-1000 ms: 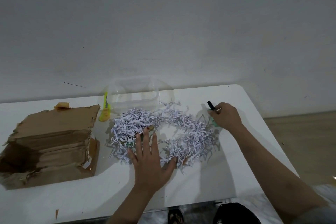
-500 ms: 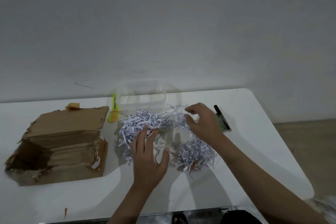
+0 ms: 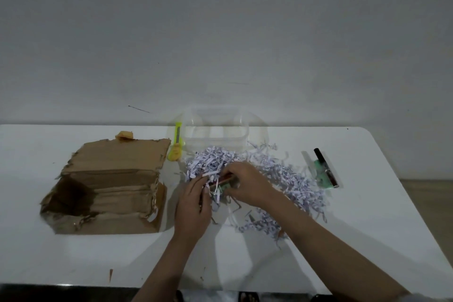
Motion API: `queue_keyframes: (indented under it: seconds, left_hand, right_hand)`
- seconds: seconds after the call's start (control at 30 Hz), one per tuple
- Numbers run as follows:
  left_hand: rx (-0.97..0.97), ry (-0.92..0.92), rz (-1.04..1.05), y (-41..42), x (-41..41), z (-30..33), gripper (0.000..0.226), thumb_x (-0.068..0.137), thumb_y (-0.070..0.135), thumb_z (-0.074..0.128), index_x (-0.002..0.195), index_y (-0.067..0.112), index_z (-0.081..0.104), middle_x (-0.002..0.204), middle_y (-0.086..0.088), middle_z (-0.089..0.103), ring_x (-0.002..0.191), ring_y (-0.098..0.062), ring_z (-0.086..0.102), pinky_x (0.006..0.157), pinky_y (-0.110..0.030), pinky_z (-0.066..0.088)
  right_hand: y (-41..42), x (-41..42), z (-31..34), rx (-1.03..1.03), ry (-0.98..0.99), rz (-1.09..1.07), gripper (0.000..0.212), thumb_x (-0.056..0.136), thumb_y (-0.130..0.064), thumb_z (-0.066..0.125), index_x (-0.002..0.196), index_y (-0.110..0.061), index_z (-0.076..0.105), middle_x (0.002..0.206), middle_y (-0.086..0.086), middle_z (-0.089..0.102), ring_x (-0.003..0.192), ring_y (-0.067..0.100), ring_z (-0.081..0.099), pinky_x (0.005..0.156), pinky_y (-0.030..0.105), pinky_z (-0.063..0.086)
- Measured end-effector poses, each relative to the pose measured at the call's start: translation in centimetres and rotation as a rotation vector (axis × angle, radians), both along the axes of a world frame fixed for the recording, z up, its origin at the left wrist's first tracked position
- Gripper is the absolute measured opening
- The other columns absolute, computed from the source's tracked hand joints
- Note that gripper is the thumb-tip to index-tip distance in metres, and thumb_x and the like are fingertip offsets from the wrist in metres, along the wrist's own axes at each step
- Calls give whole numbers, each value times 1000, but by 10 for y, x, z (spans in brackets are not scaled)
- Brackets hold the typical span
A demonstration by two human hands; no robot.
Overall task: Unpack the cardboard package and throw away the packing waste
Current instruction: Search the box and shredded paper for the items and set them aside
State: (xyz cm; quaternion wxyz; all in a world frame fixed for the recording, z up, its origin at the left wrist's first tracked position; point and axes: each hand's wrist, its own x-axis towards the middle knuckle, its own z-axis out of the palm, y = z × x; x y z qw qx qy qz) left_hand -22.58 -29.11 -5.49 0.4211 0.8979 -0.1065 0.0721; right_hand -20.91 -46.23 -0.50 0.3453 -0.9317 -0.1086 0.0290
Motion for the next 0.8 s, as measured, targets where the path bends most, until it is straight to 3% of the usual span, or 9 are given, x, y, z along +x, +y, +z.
queue_keyframes:
  seconds: [0.13,0.33,0.43,0.57,0.73,0.8]
  left_hand:
    - [-29,9,-4,1,0,-1,38,94,22,40,124,8,59,125,-7,60,118,-18,52,100,-34,42]
    - [-36,10,-1,1,-1,-3,40,93,19,39,127,10,57,130,-6,58,122,-17,49,103,-30,37]
    - [-24,-1,-3,0,-1,-2,40,93,18,39,127,10,57,130,-6,57,122,-18,48,103,-27,35]
    - [-5,-11,-8,1,-1,-4,40,93,19,38,126,11,57,131,-4,57,124,-17,47,105,-28,35]
    - [19,-5,-3,2,-1,-7,40,93,21,38,127,12,57,133,-4,56,126,-19,46,106,-35,37]
    - [22,-6,2,1,-1,-7,40,93,21,38,126,12,58,133,-4,56,126,-20,46,106,-36,37]
  right_hand:
    - [-9,-5,2,42,54,-73,35,67,-17,81,99,-18,66,91,-9,60,81,7,54,73,24,48]
    - [-26,-15,9,167,-19,-198,39,64,-13,83,99,-21,67,97,-1,65,86,14,60,77,25,49]
    - [-29,-17,14,219,-44,-223,29,67,-5,79,92,-18,70,91,-2,66,83,11,61,74,12,46]
    - [-30,-20,24,278,-100,-247,19,70,-4,79,86,-14,74,88,0,69,81,11,64,76,13,51]
    - [-35,-24,29,191,-120,-206,22,76,-7,76,96,-16,74,92,3,65,81,13,63,78,19,52]
    - [-36,-27,32,193,-94,-217,39,76,-10,76,112,-21,68,92,0,66,77,12,65,76,21,53]
